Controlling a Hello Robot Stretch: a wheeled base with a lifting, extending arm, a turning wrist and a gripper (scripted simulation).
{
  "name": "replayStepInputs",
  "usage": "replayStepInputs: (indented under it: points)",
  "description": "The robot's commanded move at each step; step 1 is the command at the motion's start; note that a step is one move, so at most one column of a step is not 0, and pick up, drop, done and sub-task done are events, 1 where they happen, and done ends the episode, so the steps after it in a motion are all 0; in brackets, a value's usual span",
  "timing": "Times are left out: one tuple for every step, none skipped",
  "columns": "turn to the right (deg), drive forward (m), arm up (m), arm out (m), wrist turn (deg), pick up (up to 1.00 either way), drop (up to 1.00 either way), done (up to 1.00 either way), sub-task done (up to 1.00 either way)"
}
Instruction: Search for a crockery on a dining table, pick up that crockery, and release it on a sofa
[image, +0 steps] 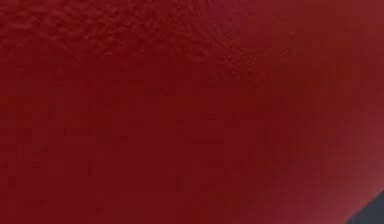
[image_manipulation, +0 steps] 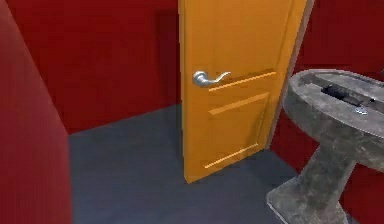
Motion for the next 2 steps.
replayStepInputs:
  points:
    - [45.0,0.0,0.0,0.0,0.0,0.0,0.0,0.0,0.0]
    - [21.0,0.0,0.0,0.0,0.0,0.0,0.0,0.0,0.0]
